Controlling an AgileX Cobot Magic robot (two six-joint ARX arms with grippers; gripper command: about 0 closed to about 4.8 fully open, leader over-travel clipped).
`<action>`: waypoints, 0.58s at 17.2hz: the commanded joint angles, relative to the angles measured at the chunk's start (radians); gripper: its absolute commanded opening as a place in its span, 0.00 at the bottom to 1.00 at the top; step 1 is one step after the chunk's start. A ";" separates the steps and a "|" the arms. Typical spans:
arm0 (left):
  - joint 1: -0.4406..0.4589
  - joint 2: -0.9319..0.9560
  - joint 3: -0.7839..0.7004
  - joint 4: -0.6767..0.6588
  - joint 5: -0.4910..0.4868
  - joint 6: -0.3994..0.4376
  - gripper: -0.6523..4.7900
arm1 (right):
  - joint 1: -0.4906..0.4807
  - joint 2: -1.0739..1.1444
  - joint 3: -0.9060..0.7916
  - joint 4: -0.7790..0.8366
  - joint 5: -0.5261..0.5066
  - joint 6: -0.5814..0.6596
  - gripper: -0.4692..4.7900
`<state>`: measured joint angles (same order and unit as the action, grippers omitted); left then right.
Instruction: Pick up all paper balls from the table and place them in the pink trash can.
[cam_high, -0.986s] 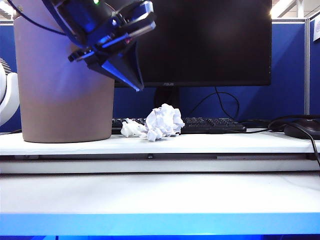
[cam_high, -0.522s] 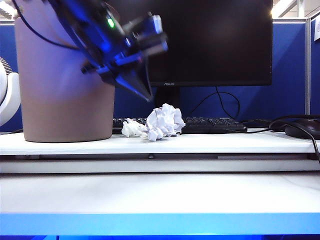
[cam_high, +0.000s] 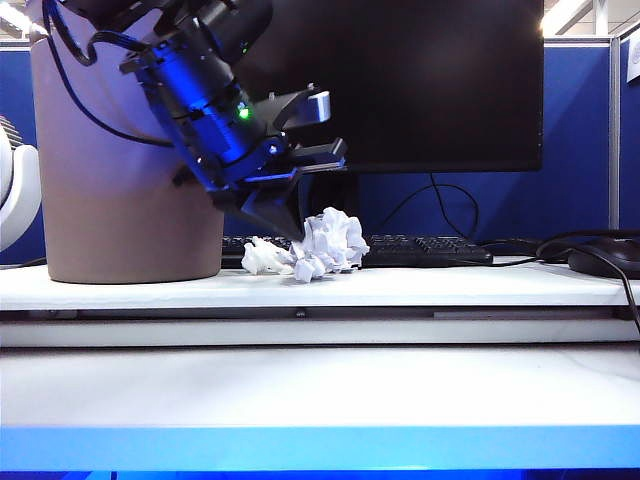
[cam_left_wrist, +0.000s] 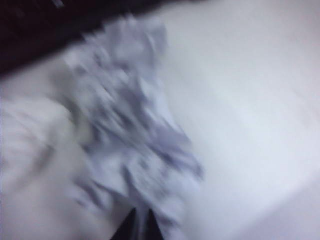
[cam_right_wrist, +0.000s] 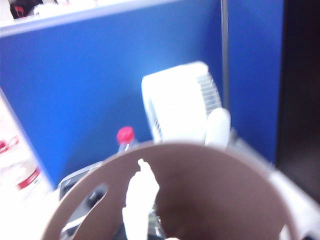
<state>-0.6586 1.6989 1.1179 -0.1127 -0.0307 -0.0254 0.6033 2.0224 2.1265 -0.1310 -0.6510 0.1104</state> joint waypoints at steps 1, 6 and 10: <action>-0.012 -0.004 0.001 -0.122 0.179 -0.033 0.17 | 0.000 0.047 0.010 0.069 -0.001 -0.002 0.10; -0.036 -0.005 0.001 -0.106 0.182 -0.028 0.17 | -0.002 0.069 0.013 0.066 0.044 0.002 0.90; -0.035 -0.001 0.001 0.006 0.032 -0.034 0.17 | -0.072 -0.013 0.135 -0.112 0.050 -0.010 0.91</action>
<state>-0.6937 1.6989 1.1172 -0.1596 0.0341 -0.0578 0.5514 2.0438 2.2360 -0.1886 -0.6041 0.1081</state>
